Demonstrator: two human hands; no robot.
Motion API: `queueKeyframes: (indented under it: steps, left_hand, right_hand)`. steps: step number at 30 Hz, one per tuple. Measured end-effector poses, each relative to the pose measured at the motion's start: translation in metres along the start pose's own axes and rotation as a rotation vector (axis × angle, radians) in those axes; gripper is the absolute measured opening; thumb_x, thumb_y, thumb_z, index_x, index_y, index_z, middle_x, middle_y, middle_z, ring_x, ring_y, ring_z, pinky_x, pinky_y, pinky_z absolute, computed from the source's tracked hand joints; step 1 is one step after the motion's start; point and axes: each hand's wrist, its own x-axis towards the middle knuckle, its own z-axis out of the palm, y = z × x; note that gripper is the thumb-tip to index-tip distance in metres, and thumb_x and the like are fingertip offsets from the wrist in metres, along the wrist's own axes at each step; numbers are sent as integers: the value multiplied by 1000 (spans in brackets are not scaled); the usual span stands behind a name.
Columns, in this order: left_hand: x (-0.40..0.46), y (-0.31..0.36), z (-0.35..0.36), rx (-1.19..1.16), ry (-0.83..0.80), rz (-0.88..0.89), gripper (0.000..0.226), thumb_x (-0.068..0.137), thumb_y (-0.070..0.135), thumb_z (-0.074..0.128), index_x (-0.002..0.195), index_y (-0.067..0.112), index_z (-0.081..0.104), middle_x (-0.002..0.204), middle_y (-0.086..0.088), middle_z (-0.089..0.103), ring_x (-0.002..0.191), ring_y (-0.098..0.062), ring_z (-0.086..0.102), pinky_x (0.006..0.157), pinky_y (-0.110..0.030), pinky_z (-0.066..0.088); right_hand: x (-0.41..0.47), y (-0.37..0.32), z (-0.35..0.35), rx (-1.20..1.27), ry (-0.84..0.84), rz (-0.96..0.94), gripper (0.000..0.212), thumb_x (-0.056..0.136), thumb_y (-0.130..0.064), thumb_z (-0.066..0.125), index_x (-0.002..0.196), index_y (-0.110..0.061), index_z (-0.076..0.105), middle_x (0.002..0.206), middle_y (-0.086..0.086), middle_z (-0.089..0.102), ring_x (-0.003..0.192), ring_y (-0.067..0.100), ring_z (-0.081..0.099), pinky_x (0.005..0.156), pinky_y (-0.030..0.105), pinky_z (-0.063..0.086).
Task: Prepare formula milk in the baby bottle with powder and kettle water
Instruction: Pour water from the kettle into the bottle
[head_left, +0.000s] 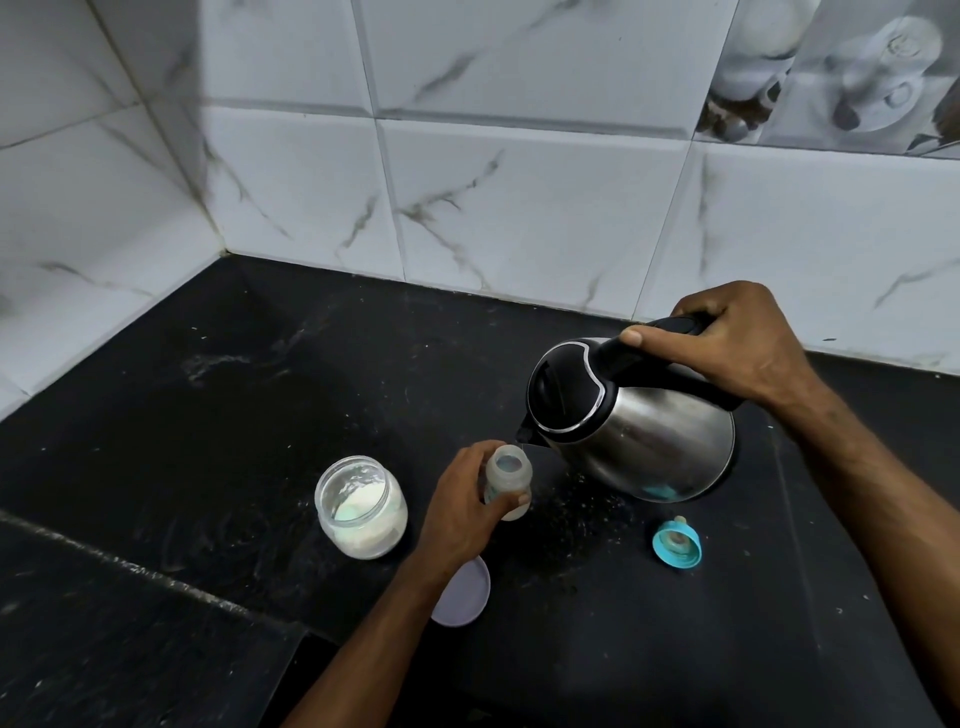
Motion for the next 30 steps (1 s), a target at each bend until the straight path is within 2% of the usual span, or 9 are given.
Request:
queueKeyframes:
  steps: [7, 10, 17, 20, 24, 30]
  left_hand:
    - [0, 1, -3, -18, -4, 29, 56, 75, 25, 83, 115, 47, 50, 118, 17, 58, 110, 3, 56, 95, -22, 48]
    - [1, 1, -4, -11, -8, 31, 57, 76, 24, 82, 115, 49, 48, 118, 18, 57, 111, 3, 56, 96, -23, 48]
    - [2, -1, -3, -4, -27, 21, 59, 76, 26, 82, 124, 37, 51, 123, 12, 58, 113, -1, 57, 100, -32, 50]
    - [2, 0, -4, -2, -32, 12, 59, 77, 25, 82, 124, 39, 50, 125, 12, 57, 114, -1, 56, 101, -32, 49]
    - [2, 2, -4, 5, -37, 3, 59, 77, 23, 82, 124, 38, 48, 126, 11, 57, 115, -3, 56, 102, -32, 49]
    - [2, 4, -6, 5, -51, -8, 59, 77, 22, 82, 126, 34, 50, 126, 10, 57, 115, -4, 55, 102, -31, 48]
  right_hand:
    - [2, -1, 2, -7, -11, -2, 112, 47, -100, 50, 64, 10, 57, 59, 31, 46, 53, 19, 33, 53, 30, 26]
    - [3, -1, 2, -13, -11, -2, 111, 47, -100, 50, 64, 10, 57, 59, 31, 47, 52, 19, 34, 53, 30, 26]
    - [4, -2, 3, -20, -9, -11, 109, 49, -98, 52, 64, 10, 58, 59, 31, 46, 52, 18, 33, 52, 30, 25]
    - [4, -2, 3, -21, -6, -12, 107, 51, -95, 55, 63, 10, 57, 57, 30, 42, 52, 18, 31, 52, 30, 24]
    - [4, -4, 2, -29, -5, -21, 92, 57, -82, 64, 59, 10, 52, 53, 21, 32, 52, 16, 27, 52, 30, 21]
    - [4, -4, 2, -30, 2, -20, 95, 56, -85, 62, 59, 9, 53, 54, 24, 34, 52, 16, 28, 52, 30, 21]
